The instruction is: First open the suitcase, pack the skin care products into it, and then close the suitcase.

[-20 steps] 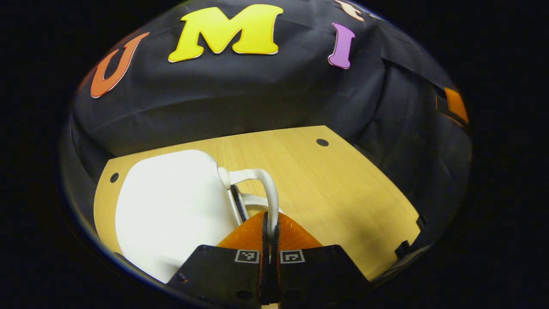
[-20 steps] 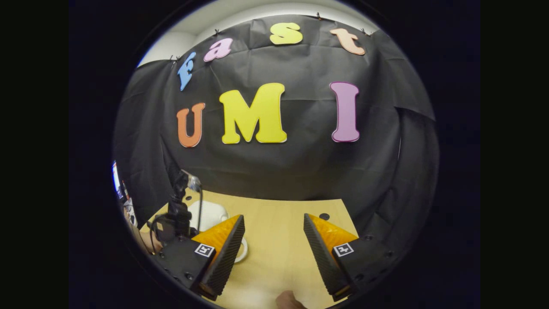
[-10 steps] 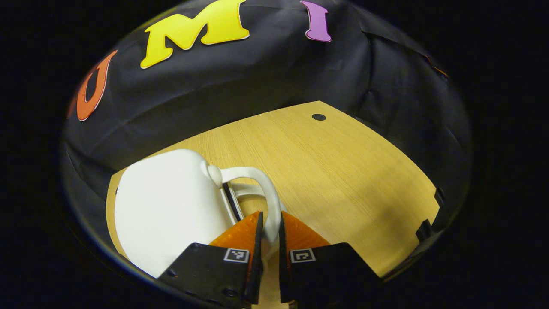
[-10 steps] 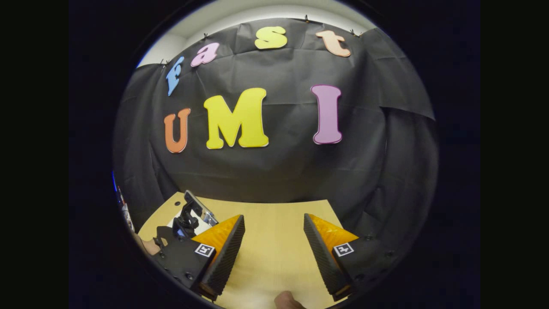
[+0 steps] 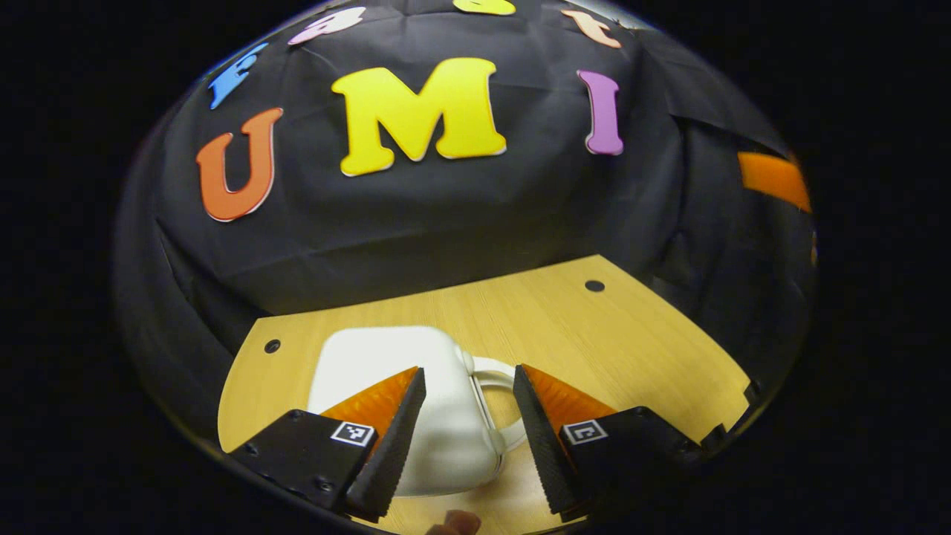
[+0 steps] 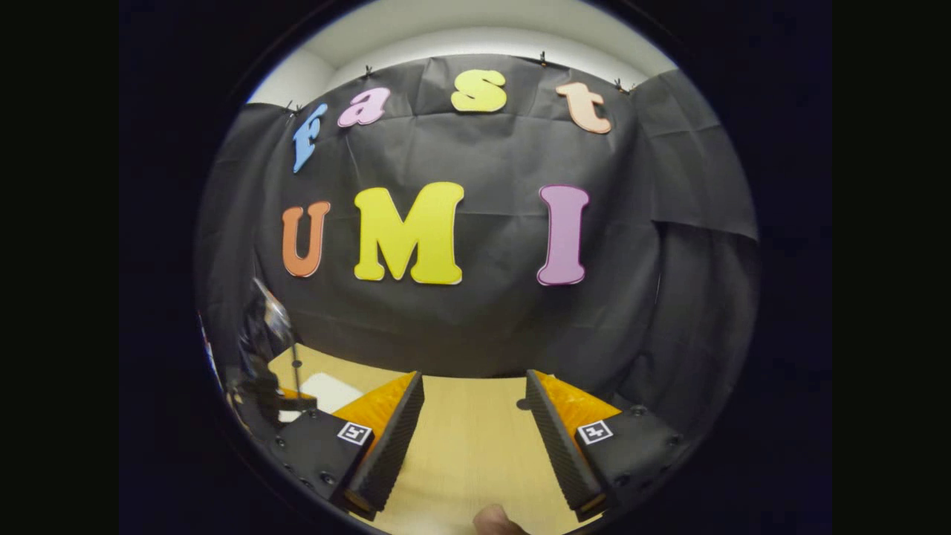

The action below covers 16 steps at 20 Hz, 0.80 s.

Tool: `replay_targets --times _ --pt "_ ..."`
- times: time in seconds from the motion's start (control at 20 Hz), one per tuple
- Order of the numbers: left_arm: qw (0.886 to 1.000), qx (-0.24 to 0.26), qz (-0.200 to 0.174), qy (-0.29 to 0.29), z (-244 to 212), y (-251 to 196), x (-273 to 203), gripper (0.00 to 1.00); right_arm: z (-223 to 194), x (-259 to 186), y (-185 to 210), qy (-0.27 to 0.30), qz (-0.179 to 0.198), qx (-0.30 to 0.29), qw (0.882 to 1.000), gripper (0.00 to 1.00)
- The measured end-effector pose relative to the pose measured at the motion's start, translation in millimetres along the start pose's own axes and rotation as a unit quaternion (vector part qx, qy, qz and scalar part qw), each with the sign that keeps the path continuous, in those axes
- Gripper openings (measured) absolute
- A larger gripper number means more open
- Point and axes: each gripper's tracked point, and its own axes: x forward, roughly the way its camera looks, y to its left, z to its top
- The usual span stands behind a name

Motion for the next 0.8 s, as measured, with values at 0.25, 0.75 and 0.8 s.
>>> replay_targets --times 0.25,0.75,0.8 --pt "0.992 -0.03 0.042 -0.111 90 53 -68 0.87 13 -3 33 -0.004 0.01 0.004 1.0 0.82" --pt "0.973 -0.064 0.089 -0.202 134 95 -144 0.98 36 -29 131 -0.012 0.06 -0.009 0.998 0.81" --pt "0.974 -0.07 0.085 -0.199 128 95 -144 0.98 36 -33 138 -0.012 0.063 -0.013 0.998 0.81"
